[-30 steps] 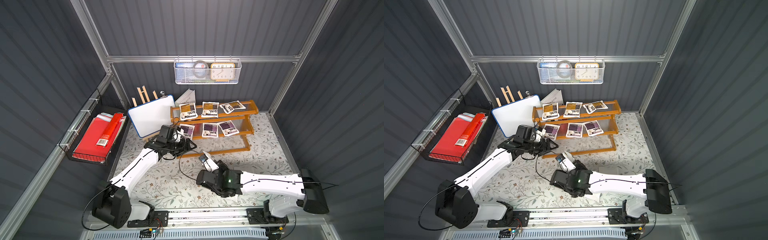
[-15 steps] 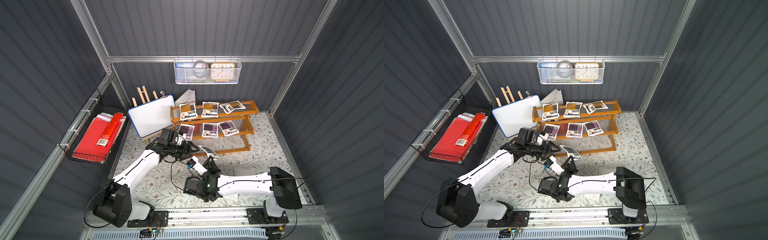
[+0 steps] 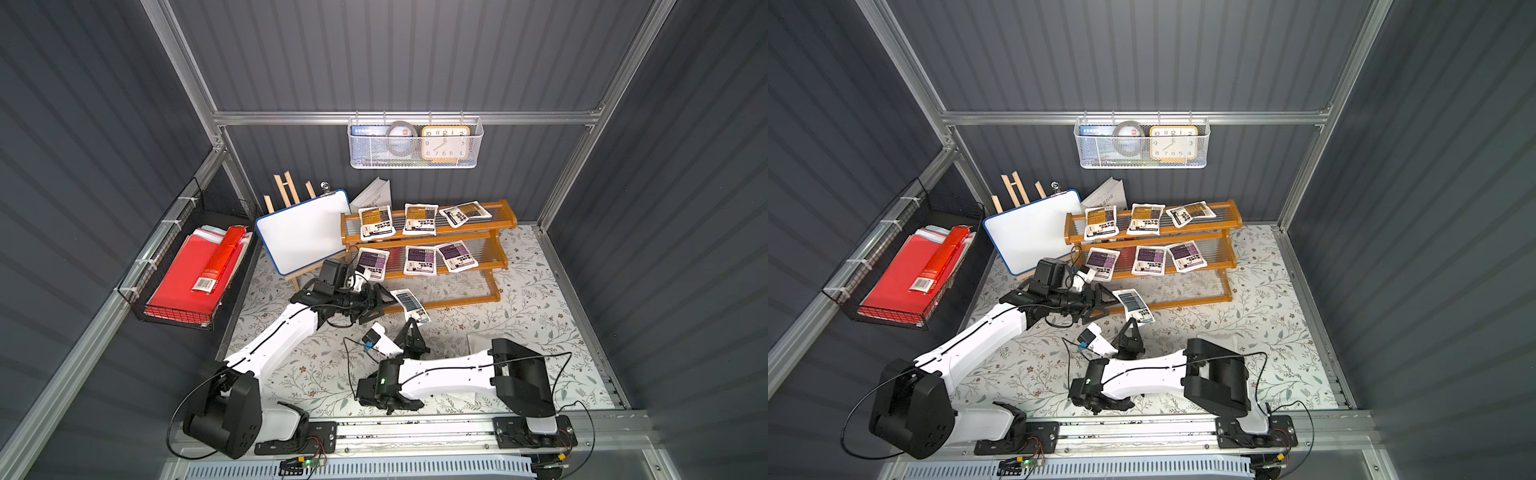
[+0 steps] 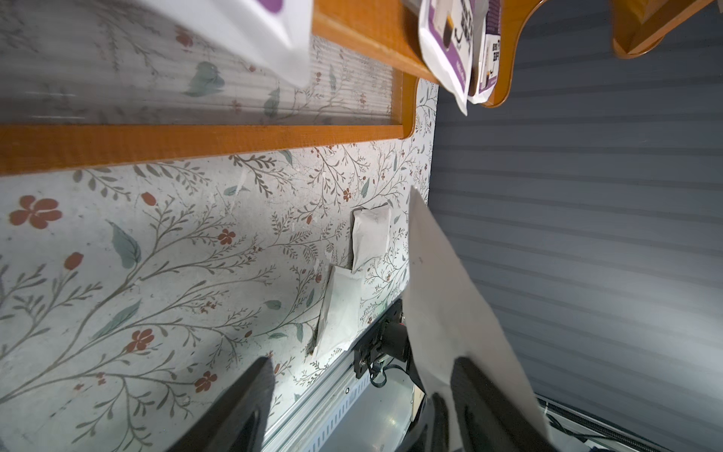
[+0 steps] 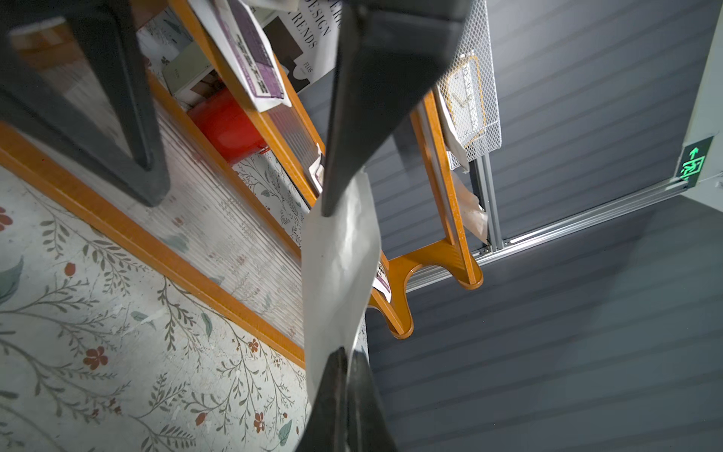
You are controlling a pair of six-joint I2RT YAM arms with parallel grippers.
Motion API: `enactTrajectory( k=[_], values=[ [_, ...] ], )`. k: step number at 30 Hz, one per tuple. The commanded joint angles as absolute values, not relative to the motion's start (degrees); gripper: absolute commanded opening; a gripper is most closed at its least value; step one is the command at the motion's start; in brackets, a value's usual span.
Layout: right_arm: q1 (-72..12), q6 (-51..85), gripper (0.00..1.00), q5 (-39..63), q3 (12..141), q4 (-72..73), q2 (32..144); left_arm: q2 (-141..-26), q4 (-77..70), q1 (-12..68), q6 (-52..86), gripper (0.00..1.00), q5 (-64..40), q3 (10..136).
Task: Place the bagged coffee beans on the shelf by color
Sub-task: Pick up the bagged coffee beans at the center of the board.
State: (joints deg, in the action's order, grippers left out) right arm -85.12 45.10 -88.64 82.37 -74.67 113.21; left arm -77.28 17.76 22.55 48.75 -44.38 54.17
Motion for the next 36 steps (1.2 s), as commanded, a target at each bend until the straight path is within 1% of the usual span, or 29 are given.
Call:
enactTrajectory(
  k=[1, 10, 16, 24, 29, 36],
  values=[
    [-85.56, 48.33, 0.0, -92.9, 80.7, -77.18, 111.26, -74.98, 17.59, 22.41, 48.25, 0.75, -45.52, 53.1],
    [-85.65, 47.74, 0.0, -92.33, 77.0, -77.19, 110.67, -73.26, 18.59, 21.09, 47.44, 0.77, -46.99, 53.22],
    [-85.61, 47.8, 0.0, -92.45, 78.2, -77.17, 111.94, -72.61, 18.22, 21.09, 47.28, 0.77, -47.78, 52.85],
    [-83.99, 47.76, 0.0, -93.64, 81.44, -77.17, 114.27, -71.99, 16.35, 21.08, 48.42, 0.77, -49.03, 51.95],
    [-83.14, 47.16, 0.0, -95.83, 85.7, -77.17, 116.54, -72.16, 15.09, 21.09, 49.02, 0.76, -49.28, 51.42],
    [-83.14, 46.12, 0.0, -96.26, 93.05, -77.19, 121.46, -72.94, 12.61, 21.09, 49.72, 0.72, -49.38, 51.36]
  ],
)
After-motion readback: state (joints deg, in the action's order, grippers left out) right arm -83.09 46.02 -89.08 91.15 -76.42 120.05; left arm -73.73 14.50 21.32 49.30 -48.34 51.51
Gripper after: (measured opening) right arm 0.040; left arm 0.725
